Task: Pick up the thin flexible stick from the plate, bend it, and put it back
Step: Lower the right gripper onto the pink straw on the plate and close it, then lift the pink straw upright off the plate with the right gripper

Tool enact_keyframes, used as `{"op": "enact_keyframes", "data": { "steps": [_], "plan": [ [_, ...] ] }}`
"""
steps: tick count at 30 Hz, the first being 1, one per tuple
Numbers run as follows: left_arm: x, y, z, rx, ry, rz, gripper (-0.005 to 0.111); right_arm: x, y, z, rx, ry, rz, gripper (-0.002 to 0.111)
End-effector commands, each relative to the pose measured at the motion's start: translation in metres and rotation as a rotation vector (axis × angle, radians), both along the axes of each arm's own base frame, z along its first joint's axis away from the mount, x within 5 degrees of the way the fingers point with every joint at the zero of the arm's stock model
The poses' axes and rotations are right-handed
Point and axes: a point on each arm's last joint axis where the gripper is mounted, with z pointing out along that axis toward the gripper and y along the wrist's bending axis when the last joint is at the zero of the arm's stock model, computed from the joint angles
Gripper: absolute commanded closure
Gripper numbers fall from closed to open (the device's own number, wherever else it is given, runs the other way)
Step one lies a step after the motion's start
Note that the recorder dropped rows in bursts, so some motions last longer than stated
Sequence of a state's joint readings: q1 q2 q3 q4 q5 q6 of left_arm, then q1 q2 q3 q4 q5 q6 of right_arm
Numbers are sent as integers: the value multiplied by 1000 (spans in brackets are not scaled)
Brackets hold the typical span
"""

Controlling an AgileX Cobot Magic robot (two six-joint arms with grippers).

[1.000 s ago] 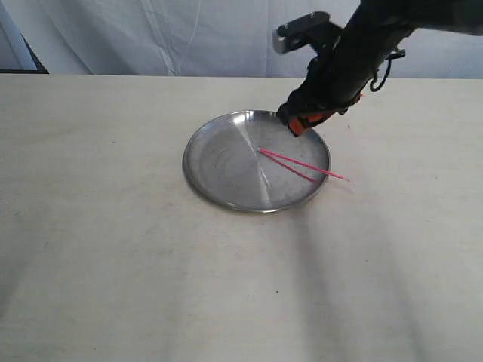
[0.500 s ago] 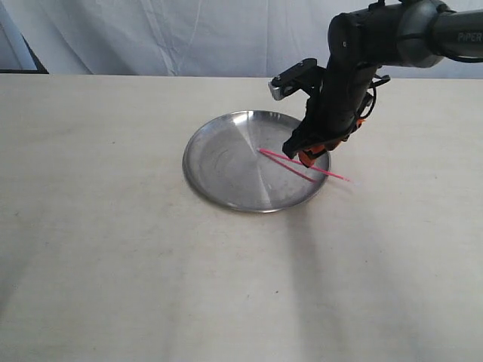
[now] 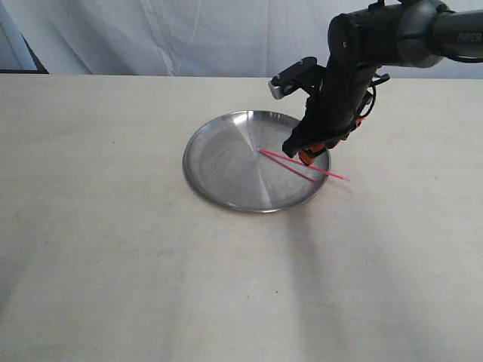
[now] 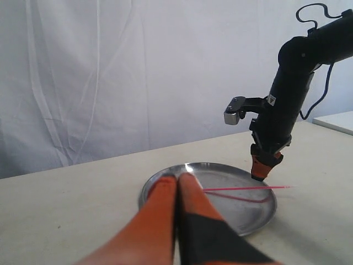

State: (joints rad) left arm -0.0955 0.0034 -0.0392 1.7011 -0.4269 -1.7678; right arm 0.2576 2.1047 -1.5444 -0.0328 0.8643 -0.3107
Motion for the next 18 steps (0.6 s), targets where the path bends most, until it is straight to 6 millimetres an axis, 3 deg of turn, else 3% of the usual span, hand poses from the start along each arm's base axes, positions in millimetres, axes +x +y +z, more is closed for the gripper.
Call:
{"op": "enact_keyframes", "data": {
  "steps": [1, 18],
  "plan": [
    [0, 0, 0, 3, -3, -2, 106, 0, 5, -6, -8, 10, 11, 53],
    [0, 0, 0, 3, -3, -2, 106, 4, 11, -51, -58, 53, 8, 53]
  ]
}}
